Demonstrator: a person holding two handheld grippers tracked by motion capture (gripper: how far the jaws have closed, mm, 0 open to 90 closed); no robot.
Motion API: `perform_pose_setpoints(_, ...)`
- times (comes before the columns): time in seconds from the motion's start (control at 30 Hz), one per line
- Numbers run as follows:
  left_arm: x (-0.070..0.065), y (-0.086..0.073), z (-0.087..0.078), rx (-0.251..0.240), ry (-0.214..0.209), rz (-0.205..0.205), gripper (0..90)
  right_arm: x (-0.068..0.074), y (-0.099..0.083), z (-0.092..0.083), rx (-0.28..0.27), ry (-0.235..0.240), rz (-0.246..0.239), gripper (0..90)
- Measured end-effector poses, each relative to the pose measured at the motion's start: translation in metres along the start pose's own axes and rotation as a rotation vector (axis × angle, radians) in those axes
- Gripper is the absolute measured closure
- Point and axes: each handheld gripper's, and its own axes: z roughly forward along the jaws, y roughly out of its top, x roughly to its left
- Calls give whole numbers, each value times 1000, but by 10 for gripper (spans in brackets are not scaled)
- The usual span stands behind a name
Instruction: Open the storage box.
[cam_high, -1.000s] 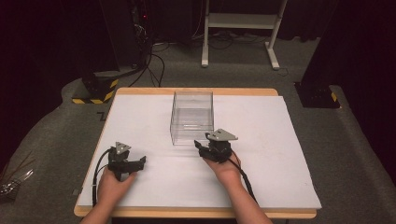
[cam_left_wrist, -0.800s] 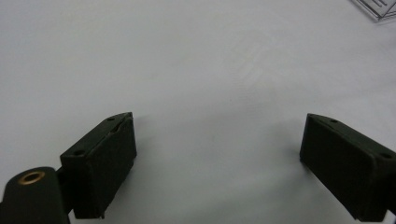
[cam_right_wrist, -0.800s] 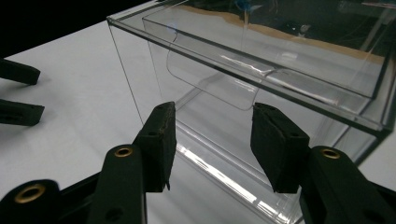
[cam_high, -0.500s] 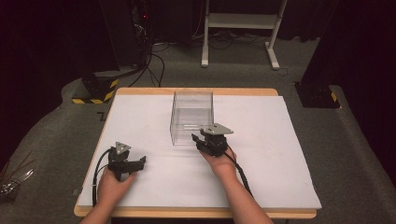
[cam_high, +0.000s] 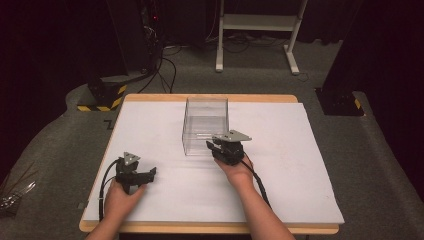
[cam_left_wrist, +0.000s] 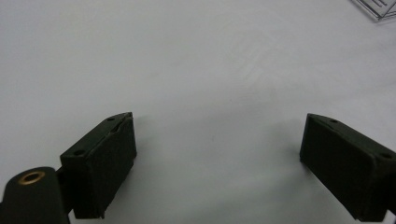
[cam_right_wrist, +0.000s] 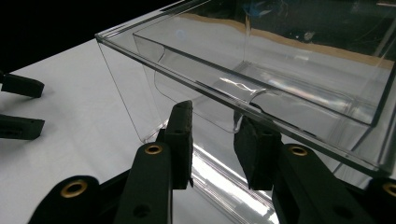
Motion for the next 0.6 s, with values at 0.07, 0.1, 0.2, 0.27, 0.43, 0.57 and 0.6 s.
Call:
perform_pose_setpoints(0.07, 0, 0, 0, 1, -1, 0, 110, -1, 0, 1, 0, 4, -4, 684)
perform_pose_setpoints(0.1, 0, 0, 0, 0, 0, 0, 110, -2, -1, 1, -1, 13, -2, 689)
perform_pose_setpoints(0.2, 0, 0, 0, 1, -1, 0, 110, -3, -1, 0, -3, 23, -6, 702)
perform_pose_setpoints(0.27, 0, 0, 0, 1, -1, 0, 110, -5, -2, 0, -6, 33, -10, 722)
perform_pose_setpoints(0.43, 0, 0, 0, 0, -1, 0, 110, -8, -4, -3, -8, 48, -23, 767)
perform_pose_setpoints(0.57, 0, 0, 0, 1, 0, 1, 110, -11, -8, -7, -19, 64, -14, 813)
perform_pose_setpoints(0.6, 0, 0, 0, 1, -1, 0, 111, -12, -8, -8, -18, 62, -16, 822)
